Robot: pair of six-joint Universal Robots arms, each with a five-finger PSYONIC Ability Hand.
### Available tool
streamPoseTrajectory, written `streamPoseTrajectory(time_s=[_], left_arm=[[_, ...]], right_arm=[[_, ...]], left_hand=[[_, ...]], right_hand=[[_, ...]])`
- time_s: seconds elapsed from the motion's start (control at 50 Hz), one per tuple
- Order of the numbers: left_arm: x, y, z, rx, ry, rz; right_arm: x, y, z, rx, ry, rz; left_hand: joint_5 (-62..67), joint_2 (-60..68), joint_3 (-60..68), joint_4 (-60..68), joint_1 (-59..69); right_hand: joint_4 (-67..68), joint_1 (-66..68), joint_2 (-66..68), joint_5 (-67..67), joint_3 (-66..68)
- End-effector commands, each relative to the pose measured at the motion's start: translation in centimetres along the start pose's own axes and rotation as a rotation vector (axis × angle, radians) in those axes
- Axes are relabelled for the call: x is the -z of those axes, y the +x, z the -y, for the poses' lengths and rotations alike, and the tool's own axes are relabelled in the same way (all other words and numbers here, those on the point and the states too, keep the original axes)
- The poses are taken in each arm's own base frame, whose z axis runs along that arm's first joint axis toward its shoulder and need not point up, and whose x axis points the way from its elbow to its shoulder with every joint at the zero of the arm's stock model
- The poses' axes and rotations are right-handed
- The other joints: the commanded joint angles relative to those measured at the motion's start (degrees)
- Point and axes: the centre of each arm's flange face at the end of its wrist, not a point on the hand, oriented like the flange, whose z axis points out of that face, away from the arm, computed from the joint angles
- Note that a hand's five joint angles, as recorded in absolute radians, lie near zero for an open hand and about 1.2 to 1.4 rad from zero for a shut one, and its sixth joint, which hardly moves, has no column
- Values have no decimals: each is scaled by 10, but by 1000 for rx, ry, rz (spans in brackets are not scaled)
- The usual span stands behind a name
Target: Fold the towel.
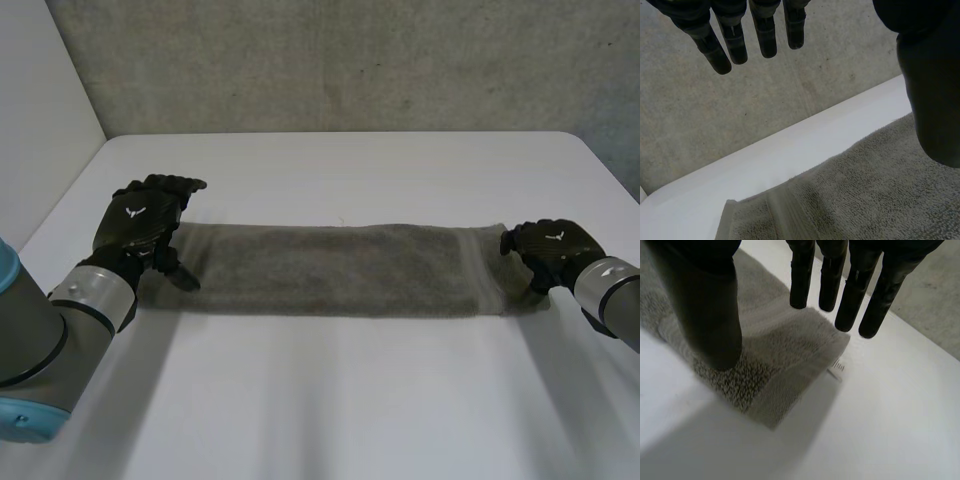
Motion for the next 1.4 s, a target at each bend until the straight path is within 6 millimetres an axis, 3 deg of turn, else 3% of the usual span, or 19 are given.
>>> streamPoseTrajectory(time_s=[0.02,0.12,0.18,0.42,0.58,0.72,0.82,0.86,0.92,0.96,0.98,1.02,1.08,1.12,1.18,1.24,1.28,1.32,1.4], left_arm=[[-2,0,-3,-1,-2,0],[-2,1,-4,-1,-3,-2],[-2,0,-4,-1,-3,0],[-2,0,-3,-1,-2,2],[-1,-2,2,-6,14,9],[0,-3,12,-11,42,16],[-1,-5,24,-16,80,23],[0,-6,33,-21,108,27],[1,-6,37,-23,120,27],[2,-6,41,-25,135,27],[2,-6,41,-25,135,27],[2,-5,42,-25,137,26],[3,-4,42,-24,136,24],[4,-4,40,-24,131,24],[4,-4,39,-24,128,23],[3,-4,39,-24,127,23],[2,-3,37,-23,121,21],[1,-3,36,-23,121,19],[0,1,36,-23,122,7]], right_arm=[[-12,1,-15,8,-39,-1],[-13,-1,-20,30,-53,4],[-14,2,-19,41,-54,-9],[-13,39,-22,55,-94,-110],[7,134,-46,182,-232,-300],[14,157,-20,223,-190,-363],[8,116,41,242,-14,-302],[4,65,85,259,129,-206],[4,33,105,280,197,-141],[11,-38,135,342,323,-6],[11,-38,135,342,323,-5],[13,-108,138,399,400,130],[17,-140,133,431,427,195],[26,-192,117,492,455,313],[28,-218,100,545,450,369],[26,-226,93,564,438,384],[21,-231,79,586,407,401],[20,-232,75,582,394,409],[19,-228,72,566,374,410]], left_hand=[[-120,-42,-33,-46,-45],[-120,-42,-33,-46,-45],[-120,-42,-33,-46,-45],[-121,-44,-35,-48,-46],[-123,-45,-37,-49,-48],[-125,-47,-39,-51,-50],[-126,-49,-40,-53,-52],[-126,-49,-40,-53,-52],[-125,-47,-39,-51,-50],[-126,-49,-40,-53,-52],[-126,-49,-40,-53,-52],[-125,-47,-39,-51,-50],[-125,-47,-39,-51,-50],[-126,-49,-40,-53,-52],[-126,-49,-40,-53,-52],[-126,-49,-40,-53,-52],[-125,-47,-39,-51,-50],[-125,-47,-39,-51,-50],[-123,-45,-37,-49,-48]], right_hand=[[87,91,90,82,87],[180,183,182,175,179],[514,518,517,509,514],[516,520,519,511,515],[516,520,519,511,515],[516,520,519,511,515],[516,520,519,511,515],[516,520,519,511,515],[516,520,519,511,515],[516,520,519,511,515],[516,520,519,511,515],[516,520,519,511,515],[516,520,519,511,515],[516,520,519,511,515],[516,520,519,511,515],[516,520,519,511,515],[117,121,120,112,117],[-105,-102,-103,-110,-106],[-184,-180,-181,-189,-185]])
